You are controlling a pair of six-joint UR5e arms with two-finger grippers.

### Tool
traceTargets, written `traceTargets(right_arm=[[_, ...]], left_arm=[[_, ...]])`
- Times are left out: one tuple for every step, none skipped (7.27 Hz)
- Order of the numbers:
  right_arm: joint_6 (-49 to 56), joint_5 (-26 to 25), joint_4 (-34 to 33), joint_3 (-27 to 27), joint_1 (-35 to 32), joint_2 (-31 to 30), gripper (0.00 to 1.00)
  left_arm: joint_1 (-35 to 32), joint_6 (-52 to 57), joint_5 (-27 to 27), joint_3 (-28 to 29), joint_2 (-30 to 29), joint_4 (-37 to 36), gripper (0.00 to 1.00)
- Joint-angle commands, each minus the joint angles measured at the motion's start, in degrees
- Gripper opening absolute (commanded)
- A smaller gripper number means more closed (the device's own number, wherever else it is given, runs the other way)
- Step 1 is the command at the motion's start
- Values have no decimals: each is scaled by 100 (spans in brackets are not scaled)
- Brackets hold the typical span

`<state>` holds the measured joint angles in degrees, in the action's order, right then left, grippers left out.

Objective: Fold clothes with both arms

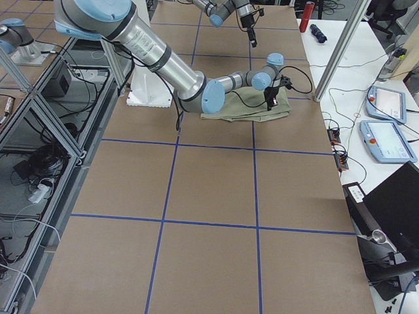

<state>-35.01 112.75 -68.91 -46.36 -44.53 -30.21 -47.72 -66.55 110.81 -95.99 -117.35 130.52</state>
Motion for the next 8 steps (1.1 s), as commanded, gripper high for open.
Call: traceTargets(right_arm=[[29,-8,-8,-13,-133,-3,0],[143,-7,-8,-30,-291,-46,0],[335,-7,-8,-31,-371,-168,0],[433,-16,0,-31,-415,-283,0],[425,-16,0,-31,-442,-301,36],[399,-16,26,-39,-451,-302,99],[399,-8,35,-48,-460,-302,100],[364,-7,35,-100,-477,-302,100]], left_arm=[[8,-7,2,1,-7,0,100],[8,-16,-7,1,-7,0,100],[8,-16,-7,1,-7,0,100],[8,-7,-7,10,-7,0,100],[8,-7,-7,10,-7,0,100],[8,-7,-7,10,-7,0,100],[8,-7,-7,10,-7,0,100],[8,-16,2,1,-7,0,100]])
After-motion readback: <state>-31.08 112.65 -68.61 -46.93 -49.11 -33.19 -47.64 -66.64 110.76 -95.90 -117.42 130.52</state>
